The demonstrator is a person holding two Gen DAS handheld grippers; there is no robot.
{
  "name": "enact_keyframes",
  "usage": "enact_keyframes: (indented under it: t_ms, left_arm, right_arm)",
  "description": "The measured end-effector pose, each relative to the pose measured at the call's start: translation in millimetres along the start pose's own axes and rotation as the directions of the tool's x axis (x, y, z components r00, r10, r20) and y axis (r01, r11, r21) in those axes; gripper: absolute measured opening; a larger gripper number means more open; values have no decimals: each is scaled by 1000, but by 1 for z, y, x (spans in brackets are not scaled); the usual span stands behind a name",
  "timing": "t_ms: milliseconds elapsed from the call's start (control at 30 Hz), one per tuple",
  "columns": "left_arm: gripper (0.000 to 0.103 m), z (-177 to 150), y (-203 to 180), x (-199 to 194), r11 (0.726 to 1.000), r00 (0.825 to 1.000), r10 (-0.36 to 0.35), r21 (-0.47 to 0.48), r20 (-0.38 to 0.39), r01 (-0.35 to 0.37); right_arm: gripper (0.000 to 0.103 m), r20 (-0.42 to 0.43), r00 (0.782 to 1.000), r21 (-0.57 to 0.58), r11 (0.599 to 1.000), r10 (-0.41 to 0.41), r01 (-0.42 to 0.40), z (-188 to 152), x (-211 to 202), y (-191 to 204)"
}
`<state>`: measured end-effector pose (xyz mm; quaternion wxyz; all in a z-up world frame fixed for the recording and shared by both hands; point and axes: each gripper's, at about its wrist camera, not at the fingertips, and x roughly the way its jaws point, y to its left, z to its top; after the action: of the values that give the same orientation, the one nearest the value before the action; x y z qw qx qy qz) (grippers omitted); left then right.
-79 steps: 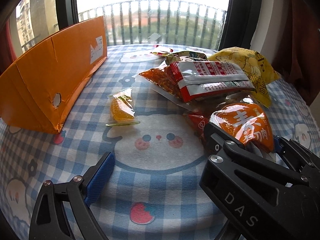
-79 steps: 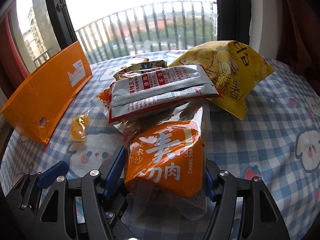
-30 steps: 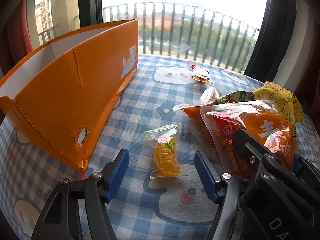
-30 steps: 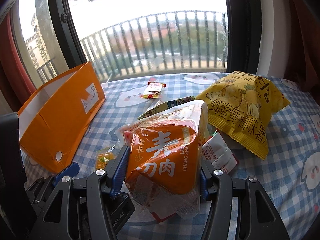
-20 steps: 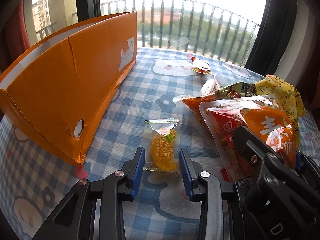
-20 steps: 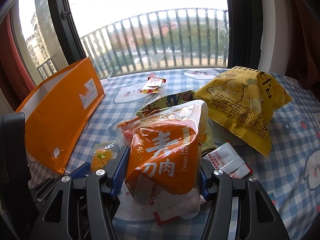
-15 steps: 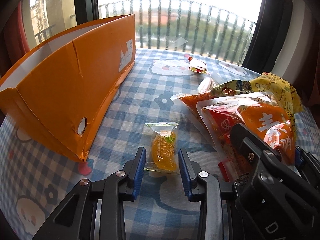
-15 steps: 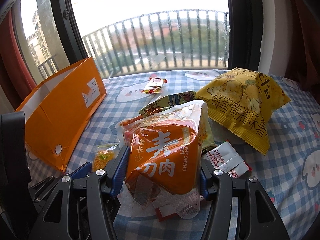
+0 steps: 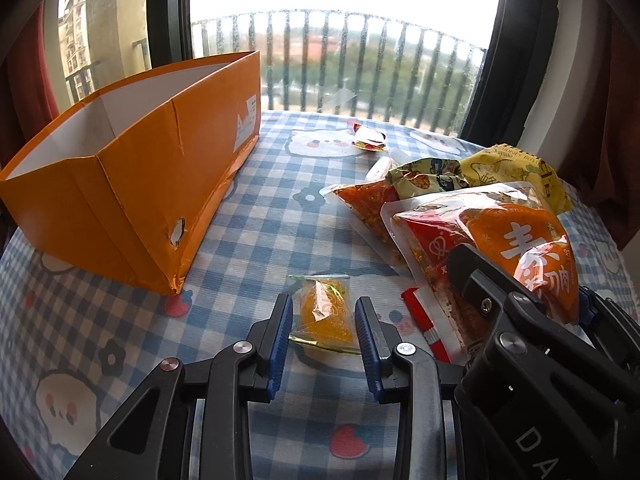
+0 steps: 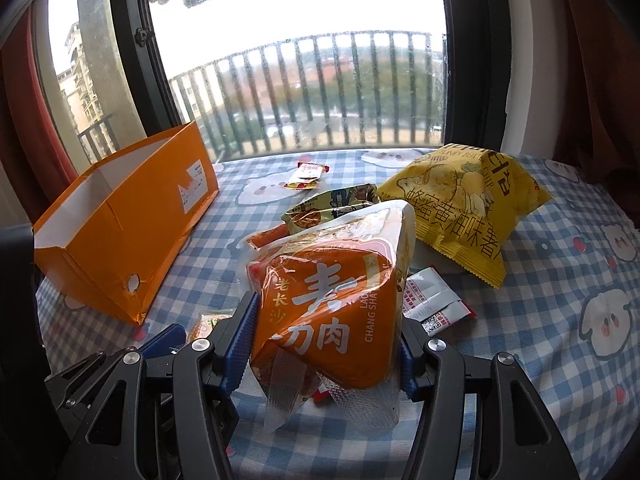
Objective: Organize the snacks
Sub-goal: 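Hold the orange bag in the right tool while the left grasps a small orange jelly packet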
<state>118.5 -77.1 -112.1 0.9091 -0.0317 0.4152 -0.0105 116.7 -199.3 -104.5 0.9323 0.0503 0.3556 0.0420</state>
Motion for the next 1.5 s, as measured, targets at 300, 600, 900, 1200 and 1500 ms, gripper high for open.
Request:
enact_keyframes:
  t_ms: [300, 600, 900, 1200, 1500]
  left_arm:
    - [13, -12, -2, -23, 1000, 1000, -13, 5, 25, 13]
    - [44, -23, -4, -17, 1000, 1000, -9, 2, -20, 9]
    - [65, -19, -4, -6, 1000, 1000, 19, 16, -20, -19]
    - [65, -9, -9, 13, 999, 999, 25, 48, -44, -23]
    - [33, -7, -11, 25, 998, 998, 14, 56, -61, -10]
  right_arm:
    - [63, 28, 1000, -1, 1000, 2, -2, -9, -22, 2]
    - [63, -6, 1000, 11, 1000, 6, -6, -23, -24, -2]
    - [63, -21, 1000, 19, 1000, 1, -1, -23, -16, -6]
    - [63, -44, 999, 29, 1000, -3, 4, -16, 2, -10]
    - [63, -77, 997, 46, 999, 3, 1, -14, 20, -16]
